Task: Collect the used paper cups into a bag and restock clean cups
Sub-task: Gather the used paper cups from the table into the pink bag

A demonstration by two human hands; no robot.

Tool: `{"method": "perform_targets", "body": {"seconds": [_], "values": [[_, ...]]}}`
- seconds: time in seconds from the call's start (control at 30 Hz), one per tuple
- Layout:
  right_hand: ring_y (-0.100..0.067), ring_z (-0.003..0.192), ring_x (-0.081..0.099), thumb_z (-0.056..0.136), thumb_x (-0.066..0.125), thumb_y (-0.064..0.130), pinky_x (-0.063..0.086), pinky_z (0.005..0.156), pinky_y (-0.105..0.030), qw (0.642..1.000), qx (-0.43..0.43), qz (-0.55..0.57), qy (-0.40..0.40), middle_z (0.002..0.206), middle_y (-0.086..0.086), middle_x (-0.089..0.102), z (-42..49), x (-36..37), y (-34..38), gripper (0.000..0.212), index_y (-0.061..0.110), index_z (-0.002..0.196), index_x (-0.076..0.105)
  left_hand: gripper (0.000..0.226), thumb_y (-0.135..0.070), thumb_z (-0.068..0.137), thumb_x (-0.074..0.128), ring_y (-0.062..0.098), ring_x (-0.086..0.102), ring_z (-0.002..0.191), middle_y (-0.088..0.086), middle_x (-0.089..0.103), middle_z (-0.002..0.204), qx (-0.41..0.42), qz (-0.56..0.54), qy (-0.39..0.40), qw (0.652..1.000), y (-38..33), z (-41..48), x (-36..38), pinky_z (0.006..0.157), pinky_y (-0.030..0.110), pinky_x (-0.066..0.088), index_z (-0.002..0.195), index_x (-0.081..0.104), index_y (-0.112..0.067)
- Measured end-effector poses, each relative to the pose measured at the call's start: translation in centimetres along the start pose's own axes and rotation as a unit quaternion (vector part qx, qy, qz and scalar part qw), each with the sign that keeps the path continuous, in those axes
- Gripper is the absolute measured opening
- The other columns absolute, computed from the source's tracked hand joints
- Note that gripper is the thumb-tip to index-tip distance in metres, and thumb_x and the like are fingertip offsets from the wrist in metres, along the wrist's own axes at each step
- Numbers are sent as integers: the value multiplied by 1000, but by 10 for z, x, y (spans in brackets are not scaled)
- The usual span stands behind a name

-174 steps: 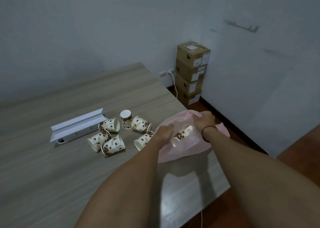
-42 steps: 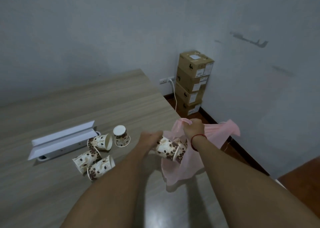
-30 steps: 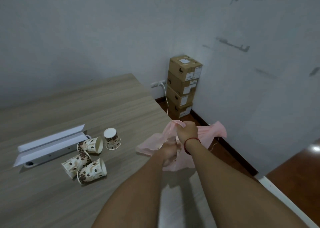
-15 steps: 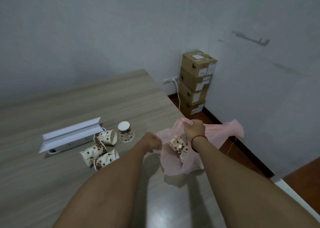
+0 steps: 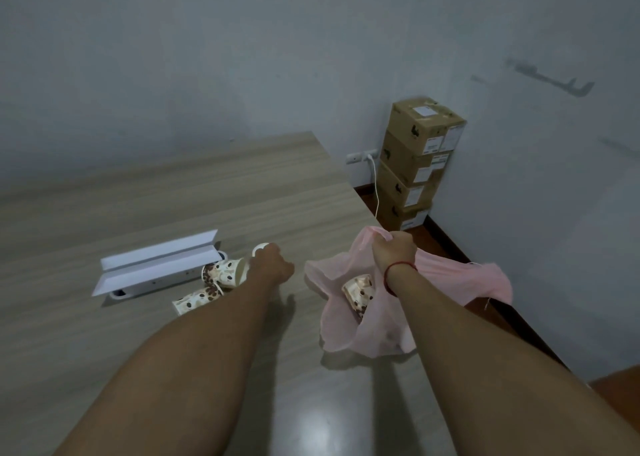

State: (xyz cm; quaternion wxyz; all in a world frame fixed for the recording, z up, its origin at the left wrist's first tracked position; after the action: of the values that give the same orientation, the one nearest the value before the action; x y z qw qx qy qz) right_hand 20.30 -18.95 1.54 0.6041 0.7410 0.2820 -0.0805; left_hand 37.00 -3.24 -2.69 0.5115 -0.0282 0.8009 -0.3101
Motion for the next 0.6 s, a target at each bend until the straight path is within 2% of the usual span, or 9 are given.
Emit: {"method": "perform_targets", "body": {"seconds": [0.1,0.2,0.27,0.4,0.47,0.53,0.6], "values": [[-26,83,58,86,53,18,43,70,-28,1000,7,1,3,95,-14,62,11,8,0,27,0,100,68,47,-24,79,62,35,52,121,15,55,131,9,46,-6,999,1,16,0,99,43,47,122,55,-9],[-27,87,61,85,56,20,48,74,-31,1000,17,8,-1,96,-14,63,25,20,-2,30,0,104,68,72,-27,84,65,34,34,139,14,33,152,11,80,14,997,6,38,4,112,46,34,147,32,-15],[-28,89,62,85,56,21,50,77,-32,1000,27,10,-1,98,-13,62,33,27,-5,32,0,105,67,79,-29,83,67,35,29,141,14,26,155,5,96,22,995,9,50,7,114,47,31,150,27,-20],[-32,97,65,85,57,21,54,86,-39,999,43,9,0,105,-17,66,49,36,-12,30,0,103,66,63,-31,84,64,35,42,133,14,41,145,-3,125,49,991,19,66,17,109,44,38,142,40,-23],[-35,100,65,86,57,20,52,84,-37,999,40,7,-1,106,-21,67,52,38,-13,29,-3,101,67,54,-31,86,61,35,46,129,14,46,140,4,125,43,991,22,68,19,107,43,40,137,45,-24],[-36,101,65,87,56,18,50,80,-35,999,39,6,-7,106,-23,67,52,36,-12,28,-5,99,68,50,-31,88,60,37,48,125,16,48,136,2,104,39,994,20,67,20,104,43,42,136,45,-26],[-35,101,64,87,56,18,52,85,-38,999,38,10,-7,106,-21,67,48,34,-11,28,-4,99,67,49,-30,90,59,38,48,124,18,43,136,-3,91,46,995,18,61,22,102,42,42,137,44,-25]]}}
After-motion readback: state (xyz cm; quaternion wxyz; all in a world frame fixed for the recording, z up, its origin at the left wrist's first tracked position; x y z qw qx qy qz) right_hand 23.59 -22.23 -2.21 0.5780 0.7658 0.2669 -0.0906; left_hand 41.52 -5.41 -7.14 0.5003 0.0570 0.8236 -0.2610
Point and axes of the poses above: each hand's wrist, its own z-axis towards the middle knuckle, its own x-axis out of the palm, y = z × x, the point moved 2 cm from there along z, towards the middle knuckle
